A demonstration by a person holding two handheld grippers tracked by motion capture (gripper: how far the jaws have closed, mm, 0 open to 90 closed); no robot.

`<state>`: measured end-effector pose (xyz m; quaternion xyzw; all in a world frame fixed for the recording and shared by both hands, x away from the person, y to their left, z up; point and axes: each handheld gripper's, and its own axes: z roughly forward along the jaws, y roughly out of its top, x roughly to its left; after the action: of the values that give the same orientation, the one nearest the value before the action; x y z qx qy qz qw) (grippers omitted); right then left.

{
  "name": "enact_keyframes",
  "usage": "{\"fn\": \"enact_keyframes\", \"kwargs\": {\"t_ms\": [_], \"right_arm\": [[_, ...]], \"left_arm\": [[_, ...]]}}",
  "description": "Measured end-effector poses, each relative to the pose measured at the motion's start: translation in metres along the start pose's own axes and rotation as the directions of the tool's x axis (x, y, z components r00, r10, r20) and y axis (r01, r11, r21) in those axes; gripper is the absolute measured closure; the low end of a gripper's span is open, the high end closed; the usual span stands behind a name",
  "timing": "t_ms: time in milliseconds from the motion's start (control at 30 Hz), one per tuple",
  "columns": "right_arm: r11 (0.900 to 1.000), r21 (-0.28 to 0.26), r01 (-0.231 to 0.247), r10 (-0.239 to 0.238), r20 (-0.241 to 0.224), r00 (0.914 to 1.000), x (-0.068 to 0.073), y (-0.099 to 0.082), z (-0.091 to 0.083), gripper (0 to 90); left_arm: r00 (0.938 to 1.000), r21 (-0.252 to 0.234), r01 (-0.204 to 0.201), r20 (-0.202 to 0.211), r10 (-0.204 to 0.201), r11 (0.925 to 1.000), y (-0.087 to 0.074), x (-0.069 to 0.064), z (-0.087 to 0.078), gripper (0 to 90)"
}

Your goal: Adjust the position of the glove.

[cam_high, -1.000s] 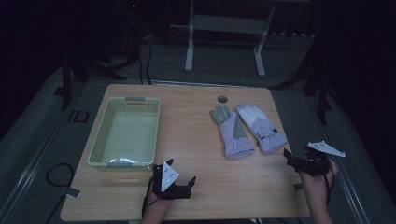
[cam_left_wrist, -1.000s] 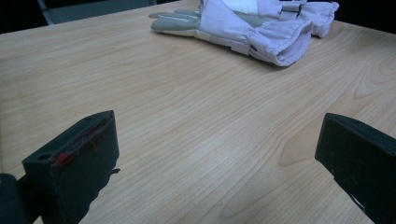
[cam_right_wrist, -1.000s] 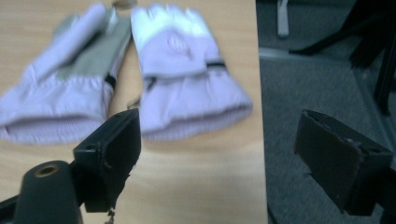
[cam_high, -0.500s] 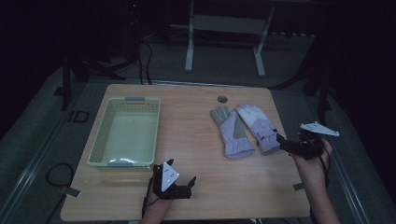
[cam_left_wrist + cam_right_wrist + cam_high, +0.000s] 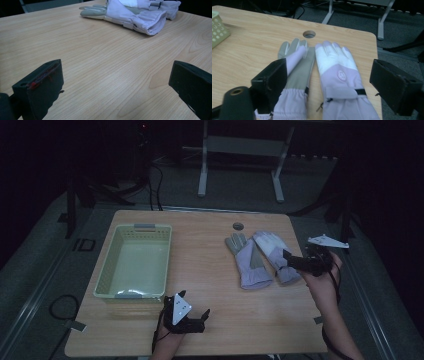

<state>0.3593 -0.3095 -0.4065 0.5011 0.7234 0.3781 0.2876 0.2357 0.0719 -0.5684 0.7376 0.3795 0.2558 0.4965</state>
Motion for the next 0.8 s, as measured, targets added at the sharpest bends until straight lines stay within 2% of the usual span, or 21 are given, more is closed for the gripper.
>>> {"fn": "enact_keyframes", "kwargs": {"t_ms": [200,433,467,500,567,633,667,733,767,800], "right_arm": [[0.9992,0.039,0.014,-0.013,-0.03,0.9995,0.013,0.01,0.02,20.5],[0.9975,0.064,0.032,-0.028,-0.055,0.9981,0.026,0.014,0.041,21.4],[0.9975,0.066,0.024,-0.019,-0.068,0.9975,0.027,0.014,0.045,21.5],[0.9975,0.069,0.014,-0.008,-0.091,0.9958,0.029,0.013,0.054,25.4],[0.9964,0.081,0.024,-0.016,-0.1,0.9949,0.032,0.011,0.062,26.8],[0.9959,0.084,0.034,-0.026,-0.098,0.9949,0.033,0.01,0.066,29.0],[0.9931,0.102,0.059,-0.05,-0.092,0.9945,0.036,0.007,0.076,30.7],[0.9922,0.109,0.06,-0.05,-0.094,0.9944,0.037,0.006,0.079,31.7],[0.9868,0.144,0.074,-0.061,-0.087,0.9943,0.038,0.002,0.088,38.2],[0.9828,0.167,0.078,-0.066,-0.077,0.9949,0.038,0.0,0.092,39.9]], "left_arm": [[1.0,0.002,-0.007,0.0,0.007,1.0,0.0,0.0,0.0,0.0],[1.0,0.0,-0.005,0.002,0.005,1.0,0.0,0.0,0.0,0.0],[1.0,0.0,-0.005,0.002,0.005,1.0,0.0,0.0,0.0,0.0],[1.0,-0.001,-0.007,0.003,0.007,1.0,0.0,0.0,0.0,0.0],[1.0,0.0,-0.009,0.003,0.009,1.0,0.0,0.0,0.0,0.0],[0.9999,0.0,-0.009,0.004,0.009,1.0,0.0,0.0,0.0,0.0],[0.9999,0.0,-0.01,0.005,0.01,0.9999,0.0,-0.001,0.0,0.0],[0.9999,-0.001,-0.009,0.005,0.009,1.0,0.0,-0.001,0.0,0.0],[0.9999,0.0,-0.009,0.005,0.009,1.0,0.0,-0.001,0.0,0.0],[0.9999,0.002,-0.01,0.007,0.01,1.0,0.0,0.0,0.0,0.0]]}}
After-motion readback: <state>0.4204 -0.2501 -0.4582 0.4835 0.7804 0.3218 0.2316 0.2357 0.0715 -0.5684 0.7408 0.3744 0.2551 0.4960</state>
